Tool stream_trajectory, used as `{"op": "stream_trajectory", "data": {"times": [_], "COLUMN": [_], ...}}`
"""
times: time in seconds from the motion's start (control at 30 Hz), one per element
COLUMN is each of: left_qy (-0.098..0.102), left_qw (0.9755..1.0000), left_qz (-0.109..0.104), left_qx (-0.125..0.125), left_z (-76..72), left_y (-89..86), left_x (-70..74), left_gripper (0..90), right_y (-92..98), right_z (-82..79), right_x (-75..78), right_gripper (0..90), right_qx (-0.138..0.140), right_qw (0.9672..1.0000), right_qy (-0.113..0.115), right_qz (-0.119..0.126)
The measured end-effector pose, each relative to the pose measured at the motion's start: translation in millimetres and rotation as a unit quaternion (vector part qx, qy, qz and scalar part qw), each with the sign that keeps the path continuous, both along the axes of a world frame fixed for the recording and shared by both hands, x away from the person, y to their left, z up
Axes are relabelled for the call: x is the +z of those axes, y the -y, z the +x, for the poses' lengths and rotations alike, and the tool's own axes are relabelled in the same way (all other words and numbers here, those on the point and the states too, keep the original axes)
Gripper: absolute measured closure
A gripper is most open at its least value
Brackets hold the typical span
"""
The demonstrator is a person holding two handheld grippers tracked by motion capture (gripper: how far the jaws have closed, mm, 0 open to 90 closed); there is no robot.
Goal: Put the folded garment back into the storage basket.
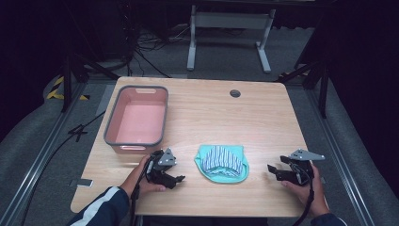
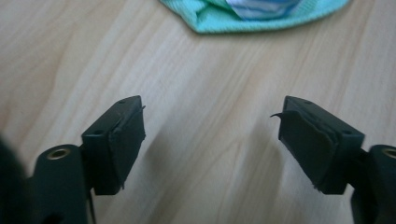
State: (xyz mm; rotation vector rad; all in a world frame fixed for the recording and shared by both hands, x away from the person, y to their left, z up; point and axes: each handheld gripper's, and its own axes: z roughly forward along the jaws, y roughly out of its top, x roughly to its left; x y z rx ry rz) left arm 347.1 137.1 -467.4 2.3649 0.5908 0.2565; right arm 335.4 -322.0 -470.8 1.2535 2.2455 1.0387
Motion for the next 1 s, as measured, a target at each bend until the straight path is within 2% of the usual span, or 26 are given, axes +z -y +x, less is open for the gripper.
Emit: {"op": "stream_trajectory", "data": {"times": [0.03,0.07,0.13,0.17,0.23,0.33,0.43,0.53,0.57,0.63,0.7,0.8,0.87,0.93,1.0], "left_qy": [0.007,0.008,0.007,0.008,0.010,0.022,0.023,0.026,0.033,0.025,0.028,0.021,0.025,0.018,0.013], "left_qw": [1.0000,1.0000,1.0000,1.0000,0.9999,0.9997,0.9997,0.9996,0.9994,0.9995,0.9994,0.9992,0.9990,0.9989,0.9989], "left_qz": [0.001,-0.001,-0.005,-0.003,-0.005,0.004,0.002,-0.006,-0.006,-0.006,-0.003,-0.009,-0.009,-0.012,-0.004], "left_qx": [0.001,0.003,0.002,0.003,0.002,-0.006,-0.008,0.004,0.011,0.018,0.022,0.032,0.036,0.041,0.044], "left_z": [1.5,3.8,6.0,8.5,9.8,14.0,18.4,26.3,28.4,33.0,36.1,42.4,45.9,49.7,52.4], "left_y": [4.2,10.7,15.1,22.5,26.9,39.7,48.5,52.8,54.5,56.8,58.2,61.4,63.3,64.9,67.3], "left_x": [2.4,4.9,6.2,6.8,6.9,7.4,8.1,10.2,9.8,8.2,7.3,4.8,3.2,0.9,-4.1], "left_gripper": [24.3,25.6,26.1,26.8,26.8,27.0,27.0,27.0,27.0,27.0,27.0,27.4,27.2,26.9,26.8], "right_y": [-3.2,-12.3,-15.3,-24.8,-27.9,-40.9,-50.5,-59.0,-61.8,-66.4,-69.1,-78.4,-87.6,-92.8,-95.5], "right_z": [-0.4,-0.6,-0.6,0.0,0.4,3.5,6.4,10.5,12.4,15.9,17.9,24.5,29.5,32.2,33.6], "right_x": [1.5,5.3,6.5,9.8,10.8,13.6,14.2,13.8,14.0,14.4,14.4,13.5,11.5,9.5,7.9], "right_gripper": [33.4,35.0,35.6,36.3,36.7,37.8,39.4,41.3,41.8,42.3,42.5,43.1,43.3,43.4,43.3], "right_qx": [0.004,0.017,0.024,0.037,0.041,0.056,0.068,0.078,0.080,0.084,0.085,0.090,0.097,0.099,0.099], "right_qw": [1.0000,0.9998,0.9997,0.9993,0.9991,0.9984,0.9976,0.9968,0.9967,0.9964,0.9963,0.9959,0.9952,0.9948,0.9946], "right_qy": [0.002,0.004,0.006,0.009,0.009,0.011,0.010,0.008,0.008,0.006,0.005,0.001,-0.002,-0.005,-0.007], "right_qz": [0.005,0.005,0.004,0.001,0.003,-0.001,-0.006,-0.012,-0.010,-0.010,-0.010,-0.011,-0.016,-0.022,-0.029]}}
